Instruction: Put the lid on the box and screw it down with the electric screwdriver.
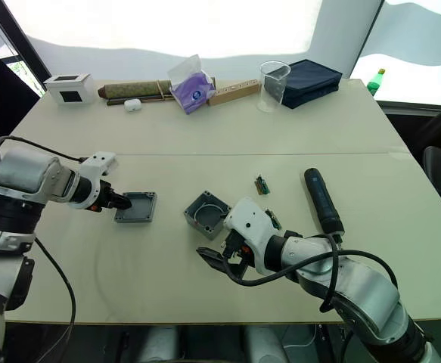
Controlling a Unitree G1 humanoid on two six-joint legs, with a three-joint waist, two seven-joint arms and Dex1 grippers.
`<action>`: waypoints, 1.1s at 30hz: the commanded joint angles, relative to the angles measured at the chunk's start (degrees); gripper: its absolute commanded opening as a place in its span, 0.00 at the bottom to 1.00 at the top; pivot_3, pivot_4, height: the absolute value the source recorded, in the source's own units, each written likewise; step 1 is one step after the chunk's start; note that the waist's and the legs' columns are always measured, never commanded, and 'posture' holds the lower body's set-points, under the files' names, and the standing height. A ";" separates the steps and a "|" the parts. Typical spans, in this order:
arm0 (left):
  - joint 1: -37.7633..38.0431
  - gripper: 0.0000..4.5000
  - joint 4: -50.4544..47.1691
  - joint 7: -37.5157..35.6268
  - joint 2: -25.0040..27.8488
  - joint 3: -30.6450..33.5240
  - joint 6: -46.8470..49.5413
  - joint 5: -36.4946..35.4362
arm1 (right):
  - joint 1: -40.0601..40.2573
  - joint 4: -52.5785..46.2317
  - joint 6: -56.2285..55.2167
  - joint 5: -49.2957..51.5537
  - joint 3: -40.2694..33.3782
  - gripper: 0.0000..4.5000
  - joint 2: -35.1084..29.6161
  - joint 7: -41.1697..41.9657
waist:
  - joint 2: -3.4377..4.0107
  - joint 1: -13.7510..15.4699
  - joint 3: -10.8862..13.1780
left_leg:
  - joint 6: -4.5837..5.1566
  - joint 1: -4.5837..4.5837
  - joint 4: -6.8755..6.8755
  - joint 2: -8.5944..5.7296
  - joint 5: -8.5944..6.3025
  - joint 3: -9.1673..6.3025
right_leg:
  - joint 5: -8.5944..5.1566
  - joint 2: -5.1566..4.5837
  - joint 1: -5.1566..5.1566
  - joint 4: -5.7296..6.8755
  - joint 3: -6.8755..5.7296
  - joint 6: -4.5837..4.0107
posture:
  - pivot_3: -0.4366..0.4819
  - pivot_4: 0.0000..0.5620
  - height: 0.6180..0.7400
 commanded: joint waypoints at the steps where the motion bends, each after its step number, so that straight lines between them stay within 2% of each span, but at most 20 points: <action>1: 3.26 0.11 2.01 2.14 -2.52 -0.15 0.93 0.48 | 0.08 -1.26 -0.93 -0.42 -0.65 1.00 0.88 0.27 | 0.20 0.03 -0.20 | 0.00 0.02 -0.01 -0.01 0.00 0.00 | 0.00 0.00 0.01 0.00 0.00 0.00 | 0.48 0.27 1.00; 3: 3.68 0.01 1.53 2.96 -3.52 0.61 1.19 0.48 | 0.21 -1.34 -0.86 -0.49 -0.87 1.00 0.86 0.50 | 0.45 0.12 -0.43 | 0.01 0.06 -0.01 -0.02 -0.01 -0.01 | 0.00 0.00 0.09 0.00 0.00 0.00 | 0.48 0.27 1.00; 11: 3.80 0.01 0.22 4.14 -5.31 3.22 -0.88 -0.06 | 0.42 -1.71 -0.19 1.49 -4.46 1.00 0.00 2.29 | 0.74 0.25 -0.72 | 0.11 0.14 -0.01 -0.10 -0.06 -0.11 | -0.01 0.00 0.23 -0.02 0.01 0.00 | 0.48 0.27 1.00; 13: 2.57 0.01 0.30 3.15 -5.81 5.59 -3.95 -0.83 | 0.21 -1.49 -0.10 4.65 -8.63 1.00 0.66 2.83 | 0.74 0.37 -0.72 | 0.11 0.14 -0.01 -0.12 -0.06 -0.14 | -0.01 0.00 0.24 -0.02 0.01 0.00 | 0.48 0.27 1.00; 15: -0.27 0.01 2.68 1.74 -6.06 9.20 -11.05 -1.14 | -1.51 -0.12 -0.60 11.55 -15.53 1.00 2.74 2.51 | 0.71 0.61 -0.70 | 0.10 0.11 -0.02 -0.19 -0.06 -0.27 | -0.01 0.00 0.28 -0.02 0.01 0.00 | 0.48 0.27 1.00; 18: -4.16 0.01 6.43 0.09 -6.99 12.96 -24.41 -0.95 | -5.63 3.87 -1.33 20.17 -22.34 1.00 5.40 0.76 | 0.20 0.89 -0.39 | -0.03 -0.05 -0.02 -0.27 0.02 -0.48 | -0.01 0.00 0.20 -0.01 -0.02 0.00 | 0.48 0.27 1.00; 20: -6.24 0.01 6.50 -1.07 -9.16 16.15 -34.76 -2.12 | -11.08 9.19 -1.45 19.89 -23.17 1.00 7.69 -2.27 | 0.00 0.93 -0.28 | -0.08 -0.11 -0.03 -0.27 0.04 -0.50 | 0.00 0.00 0.15 -0.04 -0.03 0.01 | 0.48 0.27 1.00; 23: -7.63 0.01 5.44 -1.09 -12.80 18.65 -42.12 -3.64 | -16.90 16.11 -0.61 17.72 -22.46 1.00 9.50 -5.64 | -0.04 0.95 -0.24 | -0.45 -0.20 -0.07 -0.26 0.26 -0.48 | 0.01 -0.01 0.07 -0.10 -0.03 0.01 | 0.48 0.27 1.00; 27: -8.75 0.01 1.30 1.43 -20.74 20.42 -45.71 -6.78 | -25.52 28.56 1.51 18.46 -23.51 1.00 13.67 -9.92 | -0.03 0.94 -0.24 | -0.45 -0.19 -0.15 -0.26 0.26 -0.48 | 0.01 -0.02 0.03 -0.11 -0.03 0.01 | 0.48 0.27 1.00; 33: -8.08 0.01 -1.84 4.15 -26.10 19.24 -48.06 -7.09 | -30.25 34.52 5.17 22.39 -26.48 1.00 15.71 -12.50 | -0.03 -0.01 -0.24 | -0.46 -0.20 -0.21 -0.25 0.26 -0.48 | 0.01 -0.02 0.00 -0.10 -0.02 0.02 | 0.48 0.27 1.00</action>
